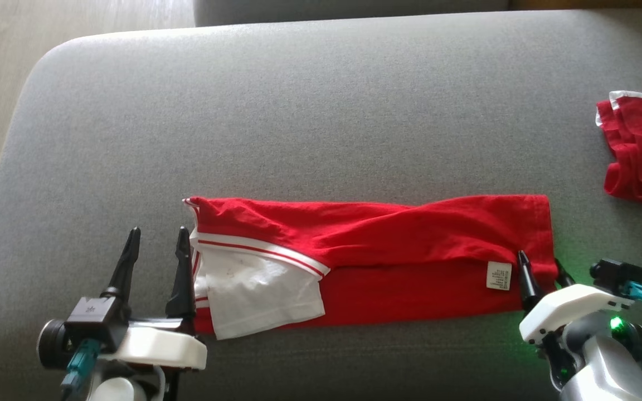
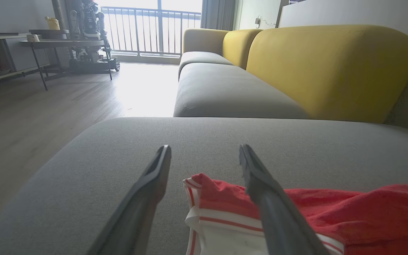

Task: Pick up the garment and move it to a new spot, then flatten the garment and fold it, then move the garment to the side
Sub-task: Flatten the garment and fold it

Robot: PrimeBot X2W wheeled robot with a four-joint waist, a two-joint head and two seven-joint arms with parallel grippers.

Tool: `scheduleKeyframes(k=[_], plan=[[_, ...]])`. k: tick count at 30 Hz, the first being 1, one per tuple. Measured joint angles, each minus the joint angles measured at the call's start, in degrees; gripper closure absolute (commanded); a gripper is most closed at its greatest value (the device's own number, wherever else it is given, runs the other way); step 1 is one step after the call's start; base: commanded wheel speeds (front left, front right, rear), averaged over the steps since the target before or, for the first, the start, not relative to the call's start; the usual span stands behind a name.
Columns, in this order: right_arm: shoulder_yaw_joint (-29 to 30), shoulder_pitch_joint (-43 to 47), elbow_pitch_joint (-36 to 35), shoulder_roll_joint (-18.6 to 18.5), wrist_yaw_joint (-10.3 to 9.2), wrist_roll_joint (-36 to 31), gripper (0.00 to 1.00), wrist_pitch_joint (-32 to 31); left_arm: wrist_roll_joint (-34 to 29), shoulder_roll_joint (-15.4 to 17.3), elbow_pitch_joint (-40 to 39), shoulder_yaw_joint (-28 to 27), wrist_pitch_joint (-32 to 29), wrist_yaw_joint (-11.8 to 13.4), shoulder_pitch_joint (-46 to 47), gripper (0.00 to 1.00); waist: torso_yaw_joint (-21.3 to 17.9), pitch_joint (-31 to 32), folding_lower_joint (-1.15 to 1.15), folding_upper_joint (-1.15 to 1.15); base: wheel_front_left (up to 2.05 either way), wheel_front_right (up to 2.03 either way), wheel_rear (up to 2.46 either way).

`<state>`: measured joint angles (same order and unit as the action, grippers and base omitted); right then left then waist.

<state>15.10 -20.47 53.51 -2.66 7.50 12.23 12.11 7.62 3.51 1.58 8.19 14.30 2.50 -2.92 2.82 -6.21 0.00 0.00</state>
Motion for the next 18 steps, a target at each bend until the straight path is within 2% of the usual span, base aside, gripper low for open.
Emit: scheduleKeyframes(k=[4, 5, 6, 8, 18], plan=[[-1.5, -0.2, 1.1, -0.2, 0.00, 0.4, 0.00, 0.6, 0.0, -0.1, 0.0, 0.0, 0.0, -0.1, 0.0, 0.00, -0.1, 0.1, 0.00, 0.00, 0.00, 0.00, 0.00], [-1.8, -0.4, 1.4, -0.3, 0.00, 0.4, 0.14, 0.6, 0.0, -0.2, 0.0, 0.0, 0.0, -0.1, 0.0, 0.00, -0.1, 0.0, 0.00, 0.00, 0.00, 0.00, 0.00], [-1.9, -0.6, 1.8, -0.4, 0.00, 0.4, 0.51, 0.6, 0.0, -0.2, 0.0, 0.0, 0.0, -0.1, 0.0, 0.00, 0.0, -0.1, 0.00, 0.00, 0.00, 0.00, 0.00], [-1.9, -1.2, 2.3, -0.6, 0.00, 0.3, 1.00, 0.6, -0.1, -0.2, 0.0, -0.1, 0.0, -0.1, 0.0, 0.00, 0.1, -0.3, 0.00, 0.00, 0.00, 0.00, 0.00], [0.5, -1.9, 2.6, -1.5, 0.10, -1.7, 1.00, 1.4, -0.4, -0.3, 0.0, -0.3, 0.0, -0.1, 0.0, 0.00, 0.5, -0.8, 0.00, 0.00, 0.00, 0.00, 0.00]])
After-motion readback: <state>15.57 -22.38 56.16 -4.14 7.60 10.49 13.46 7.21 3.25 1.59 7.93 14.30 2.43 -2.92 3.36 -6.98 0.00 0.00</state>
